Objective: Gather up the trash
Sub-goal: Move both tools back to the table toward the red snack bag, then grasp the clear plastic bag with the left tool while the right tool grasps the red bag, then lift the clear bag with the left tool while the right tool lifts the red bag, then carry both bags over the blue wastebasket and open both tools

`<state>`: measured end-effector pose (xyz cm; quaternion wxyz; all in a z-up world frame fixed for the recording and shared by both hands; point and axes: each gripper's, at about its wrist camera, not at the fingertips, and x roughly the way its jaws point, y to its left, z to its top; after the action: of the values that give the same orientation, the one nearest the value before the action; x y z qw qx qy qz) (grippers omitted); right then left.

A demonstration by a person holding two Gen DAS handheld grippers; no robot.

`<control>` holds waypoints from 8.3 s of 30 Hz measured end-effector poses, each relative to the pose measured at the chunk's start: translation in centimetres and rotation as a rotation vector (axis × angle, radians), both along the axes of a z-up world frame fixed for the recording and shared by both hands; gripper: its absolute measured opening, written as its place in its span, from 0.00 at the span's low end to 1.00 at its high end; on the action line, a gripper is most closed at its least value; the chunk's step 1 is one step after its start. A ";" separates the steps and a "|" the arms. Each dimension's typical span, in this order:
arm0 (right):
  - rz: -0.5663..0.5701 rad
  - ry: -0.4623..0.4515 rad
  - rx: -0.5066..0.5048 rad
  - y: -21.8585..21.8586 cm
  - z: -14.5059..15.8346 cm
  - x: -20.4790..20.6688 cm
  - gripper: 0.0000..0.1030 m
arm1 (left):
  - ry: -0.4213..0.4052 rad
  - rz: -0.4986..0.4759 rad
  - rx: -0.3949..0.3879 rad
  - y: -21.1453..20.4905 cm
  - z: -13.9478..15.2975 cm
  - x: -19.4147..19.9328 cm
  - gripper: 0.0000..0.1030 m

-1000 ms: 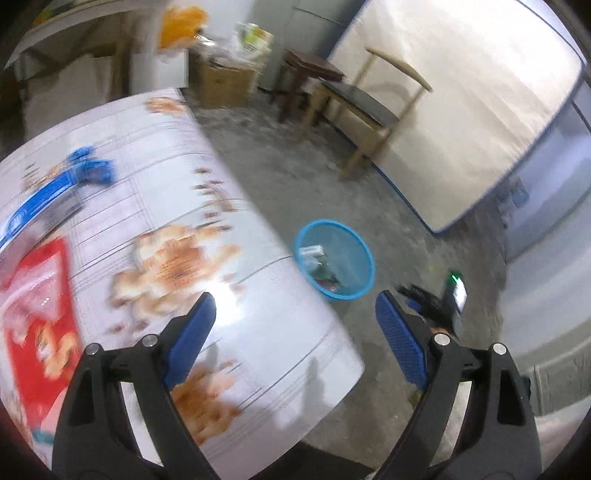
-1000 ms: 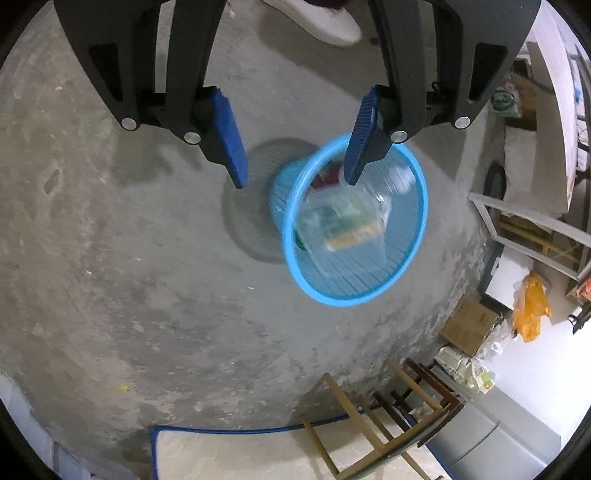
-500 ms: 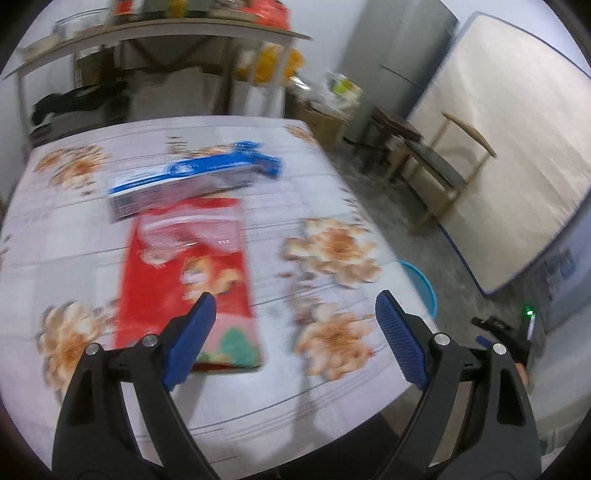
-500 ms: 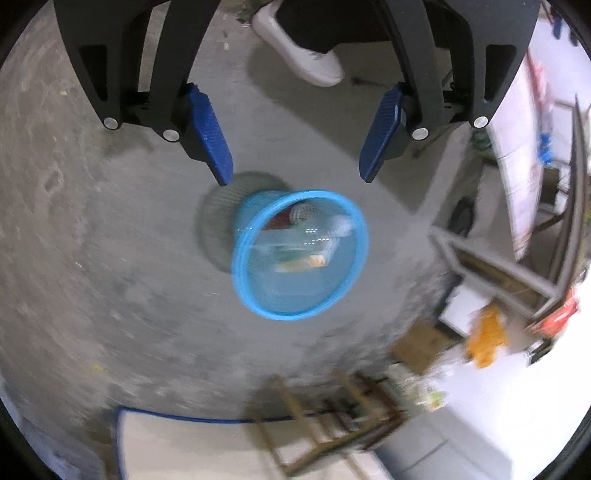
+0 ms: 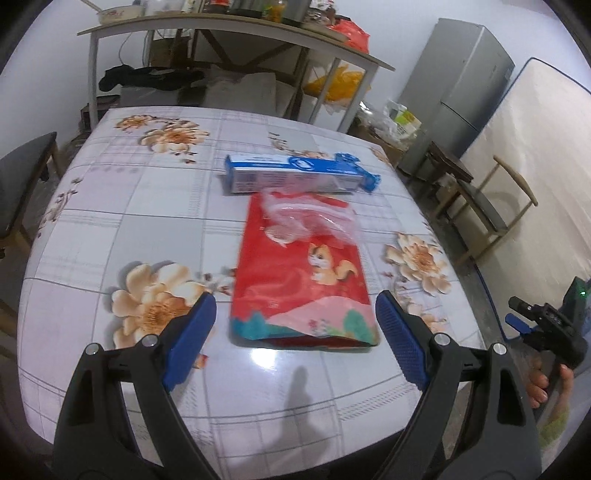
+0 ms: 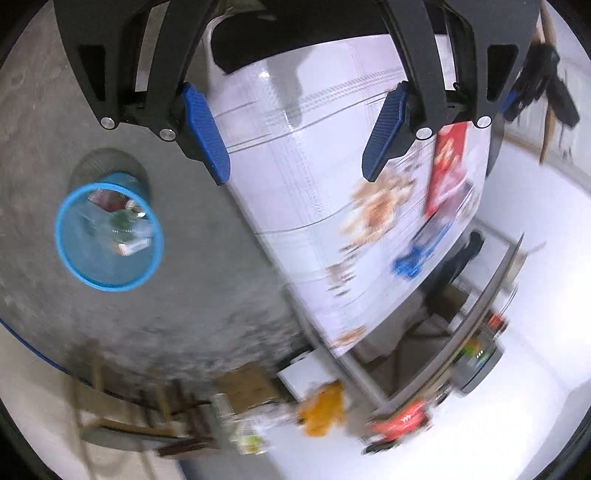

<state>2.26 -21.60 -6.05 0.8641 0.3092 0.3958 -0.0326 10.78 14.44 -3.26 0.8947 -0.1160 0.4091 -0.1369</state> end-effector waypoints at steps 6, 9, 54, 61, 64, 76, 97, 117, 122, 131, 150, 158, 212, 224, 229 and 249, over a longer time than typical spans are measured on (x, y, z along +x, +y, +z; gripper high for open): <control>0.124 0.018 0.018 3.9 0.1 1.5 0.70 | 0.012 0.025 -0.025 1.2 -1.2 0.7 0.81; 0.167 0.030 0.030 5.5 -0.1 2.6 0.70 | 0.012 0.033 -0.031 1.6 -1.4 0.8 0.79; 0.465 0.173 0.278 17.3 -5.8 13.1 0.13 | 0.152 -0.037 0.075 -2.8 -5.5 5.4 0.25; 0.445 0.179 0.254 14.8 -5.5 10.3 0.13 | 0.184 -0.145 0.047 -5.0 -5.3 3.5 0.25; 0.438 0.186 0.223 13.3 -5.1 8.6 0.13 | 0.207 -0.215 0.033 -6.4 -5.3 2.1 0.25; 0.430 0.183 0.166 9.9 -4.7 4.9 0.13 | 0.060 -0.295 0.049 -8.1 -2.1 1.9 0.62; 0.461 0.166 0.173 9.7 -4.9 5.0 0.13 | -0.027 -0.506 0.424 -17.8 -4.6 7.0 0.48; 0.482 0.163 0.371 9.8 -6.4 7.5 0.20 | -0.063 -0.460 0.343 -17.0 -5.3 6.1 0.38; 0.486 0.160 0.406 11.0 -6.9 8.6 0.14 | -0.064 -0.459 0.342 -17.0 -5.3 6.1 0.38; 0.456 0.143 0.431 11.1 -7.6 8.6 0.06 | -0.061 -0.444 0.380 -17.6 -5.0 5.6 0.34; 0.401 0.087 0.438 8.9 -6.9 6.3 0.04 | -0.171 -0.398 0.465 -17.9 -2.1 3.5 0.16; 0.369 0.080 0.435 8.0 -6.5 5.6 0.04 | -0.212 -0.381 0.471 -17.6 -0.6 2.8 0.16; 0.016 -0.169 0.366 -5.0 -0.1 -4.8 0.03 | -0.330 -0.474 0.414 -23.1 5.6 -1.3 0.16; -0.414 -0.164 0.246 -17.5 -1.3 -14.6 0.03 | -0.202 -0.821 0.342 -38.4 4.2 0.1 0.16; -0.525 -0.073 0.225 -21.4 -4.7 -15.7 0.03 | -0.016 -0.903 0.333 -45.3 0.2 2.2 0.16; -0.661 0.104 0.217 -28.5 -13.8 -10.6 0.03 | 0.365 -0.833 0.320 -62.2 -14.3 10.4 0.48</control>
<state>-8.38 -50.06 -19.85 0.7476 0.5088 0.3189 -0.2838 21.16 -47.76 -17.58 0.6838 0.1745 0.5872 -0.3963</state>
